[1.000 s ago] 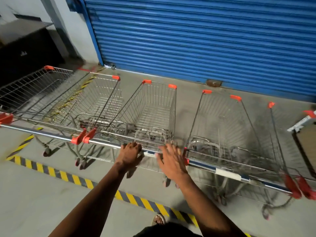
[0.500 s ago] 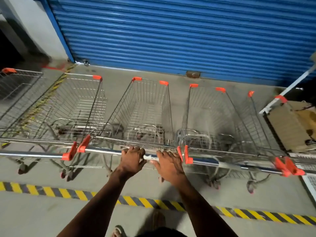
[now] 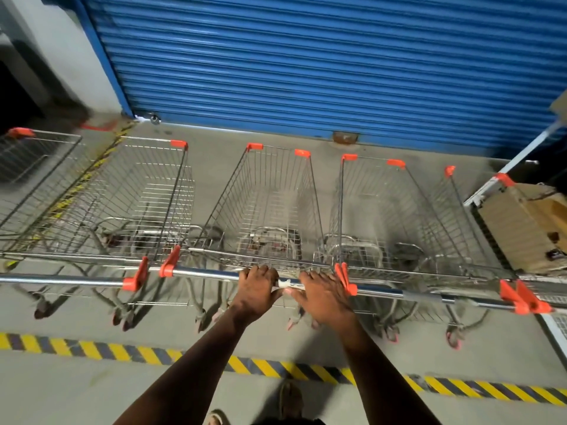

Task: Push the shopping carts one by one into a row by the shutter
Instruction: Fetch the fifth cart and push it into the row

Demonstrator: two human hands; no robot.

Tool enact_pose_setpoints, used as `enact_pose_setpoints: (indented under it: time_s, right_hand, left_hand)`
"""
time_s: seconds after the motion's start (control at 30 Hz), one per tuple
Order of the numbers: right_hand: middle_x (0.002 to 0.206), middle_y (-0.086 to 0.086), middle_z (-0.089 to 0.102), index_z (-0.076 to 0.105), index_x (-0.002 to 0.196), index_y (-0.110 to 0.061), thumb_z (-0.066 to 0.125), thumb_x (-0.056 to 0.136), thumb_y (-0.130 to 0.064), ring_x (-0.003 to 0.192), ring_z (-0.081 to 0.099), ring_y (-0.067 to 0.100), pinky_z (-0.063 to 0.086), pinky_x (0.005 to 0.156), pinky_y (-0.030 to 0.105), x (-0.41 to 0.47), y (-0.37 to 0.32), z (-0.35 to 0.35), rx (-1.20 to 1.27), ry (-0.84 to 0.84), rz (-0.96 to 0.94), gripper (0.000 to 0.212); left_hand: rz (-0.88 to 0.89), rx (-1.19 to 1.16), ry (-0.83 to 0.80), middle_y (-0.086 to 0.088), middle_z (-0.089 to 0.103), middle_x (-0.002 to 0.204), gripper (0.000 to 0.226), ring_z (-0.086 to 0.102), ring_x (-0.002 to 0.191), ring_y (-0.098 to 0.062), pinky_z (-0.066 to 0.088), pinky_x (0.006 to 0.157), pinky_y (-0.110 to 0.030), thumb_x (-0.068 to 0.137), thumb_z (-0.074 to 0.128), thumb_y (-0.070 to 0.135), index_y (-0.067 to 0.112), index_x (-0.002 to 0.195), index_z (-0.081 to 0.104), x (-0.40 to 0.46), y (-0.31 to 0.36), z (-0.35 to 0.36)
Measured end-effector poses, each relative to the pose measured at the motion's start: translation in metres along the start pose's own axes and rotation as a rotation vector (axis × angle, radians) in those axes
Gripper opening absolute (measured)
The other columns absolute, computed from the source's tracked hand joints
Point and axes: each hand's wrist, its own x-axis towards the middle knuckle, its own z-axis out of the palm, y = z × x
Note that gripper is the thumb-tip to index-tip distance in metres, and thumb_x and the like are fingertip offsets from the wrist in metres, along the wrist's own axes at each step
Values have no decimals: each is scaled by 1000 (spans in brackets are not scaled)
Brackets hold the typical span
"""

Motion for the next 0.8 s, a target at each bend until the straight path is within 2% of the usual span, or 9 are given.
enact_pose_setpoints:
  time_s: [0.1, 0.2, 0.3, 0.43, 0.57, 0.63, 0.7, 0.73, 0.8]
  right_hand:
    - [122, 4, 70, 62, 122, -24, 22, 101, -74, 117, 64, 28, 36, 105, 48, 6, -11, -1, 21, 26, 27, 68]
    - [114, 4, 72, 62, 116, -25, 25, 104, -66, 110, 65, 28, 43, 97, 45, 20, -27, 5, 57, 67, 19, 57]
    - [116, 3, 70, 63, 118, -26, 28, 106, -57, 111, 64, 26, 42, 99, 45, 35, -48, 4, 116, 94, 1, 48]
    - [123, 4, 66, 60, 126, -25, 25, 107, -53, 114, 60, 25, 44, 102, 44, 49, -80, 3, 137, 125, -58, 49]
    - [124, 4, 63, 60, 121, -24, 36, 106, -47, 117, 58, 26, 43, 104, 44, 61, -127, 0, 175, 175, -99, 37]
    - [120, 2, 61, 60, 121, -24, 38, 105, -46, 116, 56, 25, 42, 103, 42, 66, -157, -2, 175, 195, -125, 35]
    - [118, 3, 60, 60, 121, -22, 43, 103, -43, 114, 55, 25, 42, 104, 42, 70, -191, -5, 187, 227, -159, 32]
    - [118, 3, 60, 60, 122, -21, 45, 102, -40, 115, 54, 25, 41, 105, 42, 71, -210, -6, 194, 234, -170, 31]
    - [122, 4, 59, 59, 126, -20, 49, 100, -37, 119, 53, 25, 40, 108, 41, 75, -250, -10, 198, 241, -182, 33]
  left_hand:
    - [24, -78, 1, 8, 57, 120, 45, 54, 113, -20, 41, 97, -44, 90, 57, 58, 32, 127, 53, -2, -8, -9]
    - [19, -130, 30, 3, 59, 122, 49, 56, 113, -22, 46, 94, -40, 88, 66, 47, 25, 131, 54, -6, -18, -22]
    - [-37, -92, 51, 0, 60, 125, 53, 56, 115, -23, 47, 94, -41, 86, 68, 42, 23, 134, 54, -15, -32, -34]
    - [-78, -50, 77, -3, 61, 123, 52, 57, 114, -26, 46, 93, -42, 85, 70, 37, 18, 132, 56, -33, -58, -47]
    - [-84, -60, 120, -4, 60, 124, 54, 56, 116, -27, 47, 97, -42, 86, 68, 37, 16, 135, 54, -52, -95, -63]
    - [-78, -37, 153, -7, 59, 129, 57, 55, 124, -29, 38, 109, -39, 86, 68, 37, 14, 136, 53, -64, -120, -74]
    - [-86, 31, 183, -11, 51, 145, 70, 44, 141, -32, 10, 124, -37, 83, 70, 38, 10, 143, 48, -81, -150, -85]
    - [-99, 38, 186, -10, 45, 153, 79, 38, 145, -30, 4, 126, -39, 84, 69, 39, 11, 151, 39, -92, -166, -91]
    - [-139, -8, 170, -6, 44, 152, 83, 40, 142, -33, 28, 119, -46, 87, 62, 44, 19, 157, 27, -117, -197, -105]
